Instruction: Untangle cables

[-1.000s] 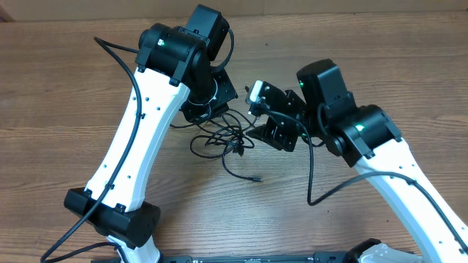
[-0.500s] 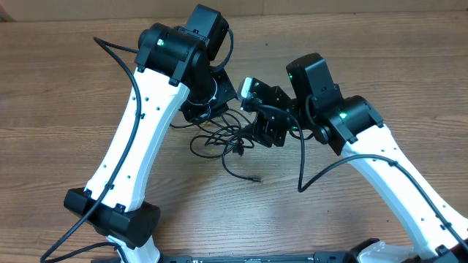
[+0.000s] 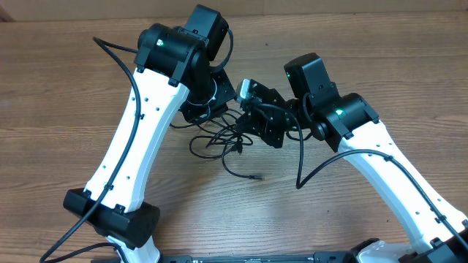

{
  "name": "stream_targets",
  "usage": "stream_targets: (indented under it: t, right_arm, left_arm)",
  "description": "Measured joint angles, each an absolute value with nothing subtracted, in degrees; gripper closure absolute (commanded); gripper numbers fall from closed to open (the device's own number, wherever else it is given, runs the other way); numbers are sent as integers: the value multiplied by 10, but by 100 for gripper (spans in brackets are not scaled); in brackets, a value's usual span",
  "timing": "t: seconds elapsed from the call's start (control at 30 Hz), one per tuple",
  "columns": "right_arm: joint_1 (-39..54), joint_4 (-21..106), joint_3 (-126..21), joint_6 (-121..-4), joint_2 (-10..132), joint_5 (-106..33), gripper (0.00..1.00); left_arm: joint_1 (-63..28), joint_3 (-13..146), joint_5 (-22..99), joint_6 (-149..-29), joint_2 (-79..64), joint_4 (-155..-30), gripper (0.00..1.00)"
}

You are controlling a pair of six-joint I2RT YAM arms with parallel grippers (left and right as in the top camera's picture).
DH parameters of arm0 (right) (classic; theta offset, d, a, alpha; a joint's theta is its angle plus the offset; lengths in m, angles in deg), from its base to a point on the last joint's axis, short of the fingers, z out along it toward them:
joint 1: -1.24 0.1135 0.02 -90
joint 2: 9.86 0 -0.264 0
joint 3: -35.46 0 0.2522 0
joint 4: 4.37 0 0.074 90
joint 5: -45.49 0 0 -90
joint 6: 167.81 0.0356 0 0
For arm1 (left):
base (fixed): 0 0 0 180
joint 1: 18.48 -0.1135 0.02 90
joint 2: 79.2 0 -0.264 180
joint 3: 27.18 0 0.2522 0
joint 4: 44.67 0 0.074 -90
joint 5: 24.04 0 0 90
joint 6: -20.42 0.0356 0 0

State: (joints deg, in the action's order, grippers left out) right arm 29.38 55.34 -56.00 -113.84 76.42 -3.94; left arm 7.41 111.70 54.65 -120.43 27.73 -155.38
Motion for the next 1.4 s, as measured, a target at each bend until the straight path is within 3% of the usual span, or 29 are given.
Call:
stream_targets:
  t: [0.1,0.2,0.37,0.5,0.7,1.07,1.4]
  right_arm:
    - [293,553,-560,-1138,764,-32,48]
    - [293,554,-560,-1138,764,-28,50]
    - [292,554,-560,-1139,764,-23,64]
    - [290,557,-560,-1147,764,-9,83]
    - [290,567,-560,-1156,764,8,95]
    - [290,578,-560,-1157,764,18,96]
    - [291,561,-560,-1120,764,17,96]
  left_arm:
    - [74,1117,544,-1204,277,-1555,96]
    - [74,1117,540,-1204,276,-1555,96]
    - [73,1117,528,-1204,276,-1555,96]
    - [73,1117,512,-1203,276,-1555,96]
    - [73,1117,503,-1202,274,-1555,96]
    - [73,1117,504,-1202,274,-1555,96]
    - [74,1117,588,-1203,274,-1554,95]
